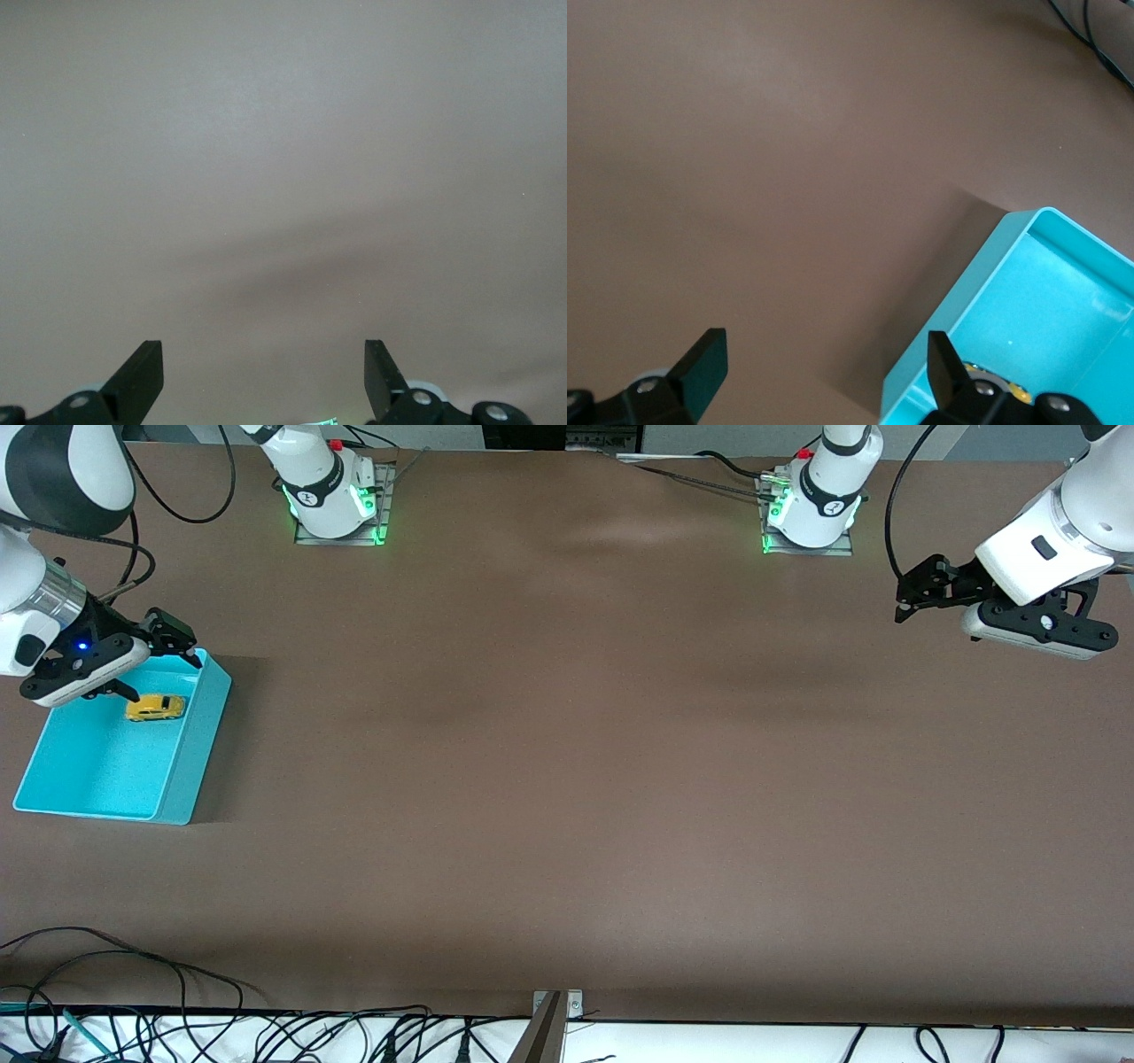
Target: Wind up and store yellow beetle car
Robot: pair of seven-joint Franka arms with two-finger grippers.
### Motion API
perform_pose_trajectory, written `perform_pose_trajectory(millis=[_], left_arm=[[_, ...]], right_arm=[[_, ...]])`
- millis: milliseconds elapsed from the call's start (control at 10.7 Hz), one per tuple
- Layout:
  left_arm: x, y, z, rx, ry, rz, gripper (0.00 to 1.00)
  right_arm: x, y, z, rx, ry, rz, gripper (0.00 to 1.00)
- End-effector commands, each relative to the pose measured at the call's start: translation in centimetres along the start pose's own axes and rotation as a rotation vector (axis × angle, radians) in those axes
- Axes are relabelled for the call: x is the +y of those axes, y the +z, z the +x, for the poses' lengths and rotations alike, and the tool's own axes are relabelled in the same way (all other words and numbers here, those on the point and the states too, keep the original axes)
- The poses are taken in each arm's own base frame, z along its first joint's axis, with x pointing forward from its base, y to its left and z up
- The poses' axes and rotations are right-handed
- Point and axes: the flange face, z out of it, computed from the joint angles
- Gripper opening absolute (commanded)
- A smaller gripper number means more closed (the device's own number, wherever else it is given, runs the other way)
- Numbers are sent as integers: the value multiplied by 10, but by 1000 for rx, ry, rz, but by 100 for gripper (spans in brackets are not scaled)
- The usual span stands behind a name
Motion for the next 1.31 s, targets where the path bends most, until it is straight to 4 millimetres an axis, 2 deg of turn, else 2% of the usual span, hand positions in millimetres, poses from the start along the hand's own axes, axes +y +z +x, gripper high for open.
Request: perform_pose_trajectory(millis=[0, 280, 654, 841, 1215], left_arm=[[2, -7, 1, -2, -9, -6, 100], [0, -8, 0, 0, -15, -7, 100], [0, -8, 0, 0, -15, -8, 100], [0, -8, 0, 0, -15, -8, 100], [-1, -7, 0, -3, -17, -8, 100]], right_arm=[[-19, -36, 19, 12, 141, -4, 100], [-47, -65, 40, -3, 265, -22, 100], [-59, -85, 46, -81, 320, -49, 100], [-55, -81, 39, -128, 358, -41, 100], [-56, -83, 37, -132, 364, -41, 100]])
